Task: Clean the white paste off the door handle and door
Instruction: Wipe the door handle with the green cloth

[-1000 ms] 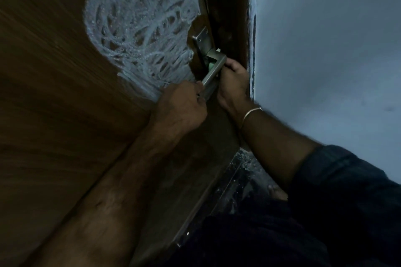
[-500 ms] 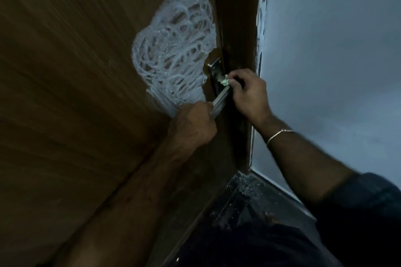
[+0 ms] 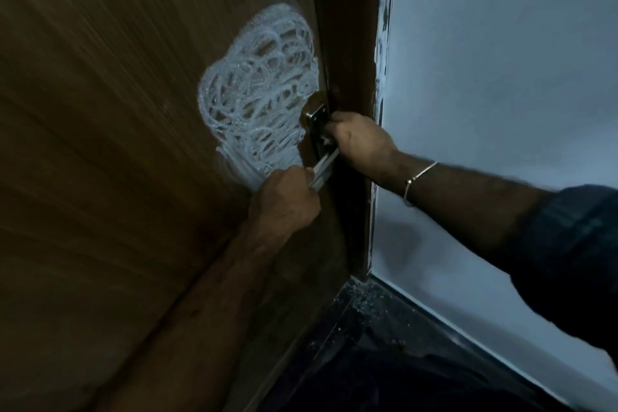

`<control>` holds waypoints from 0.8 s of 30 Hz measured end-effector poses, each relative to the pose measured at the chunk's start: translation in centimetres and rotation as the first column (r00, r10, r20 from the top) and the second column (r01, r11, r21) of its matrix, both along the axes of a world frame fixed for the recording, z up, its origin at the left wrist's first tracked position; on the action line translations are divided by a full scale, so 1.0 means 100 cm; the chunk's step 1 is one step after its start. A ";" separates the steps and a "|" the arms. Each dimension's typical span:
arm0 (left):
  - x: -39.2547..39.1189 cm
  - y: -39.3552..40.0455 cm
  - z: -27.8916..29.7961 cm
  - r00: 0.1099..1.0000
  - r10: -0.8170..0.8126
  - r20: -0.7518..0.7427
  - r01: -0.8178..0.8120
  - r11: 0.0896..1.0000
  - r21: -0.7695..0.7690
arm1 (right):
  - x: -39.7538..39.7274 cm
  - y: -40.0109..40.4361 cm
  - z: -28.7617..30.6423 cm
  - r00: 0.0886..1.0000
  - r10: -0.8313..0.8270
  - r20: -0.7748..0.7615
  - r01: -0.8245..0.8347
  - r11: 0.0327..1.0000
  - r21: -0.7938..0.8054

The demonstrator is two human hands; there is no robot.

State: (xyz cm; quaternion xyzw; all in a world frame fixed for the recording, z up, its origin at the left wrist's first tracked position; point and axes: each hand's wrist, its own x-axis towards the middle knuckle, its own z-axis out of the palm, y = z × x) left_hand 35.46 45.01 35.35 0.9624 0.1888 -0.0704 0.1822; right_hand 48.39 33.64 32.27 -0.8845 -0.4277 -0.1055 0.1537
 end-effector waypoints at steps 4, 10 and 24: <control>-0.002 0.000 -0.007 0.999 0.043 0.015 -0.043 0.999 -0.008 | -0.028 -0.003 -0.012 0.999 -0.033 0.008 0.033 0.998 0.050; 0.004 0.002 -0.005 0.999 0.018 0.029 -0.017 1.000 -0.011 | -0.028 0.003 0.002 1.000 -0.003 -0.025 0.002 0.999 -0.034; 0.010 0.010 -0.002 0.999 0.011 0.036 -0.011 1.000 0.008 | -0.059 0.005 -0.012 0.996 0.062 -0.069 -0.062 0.998 -0.007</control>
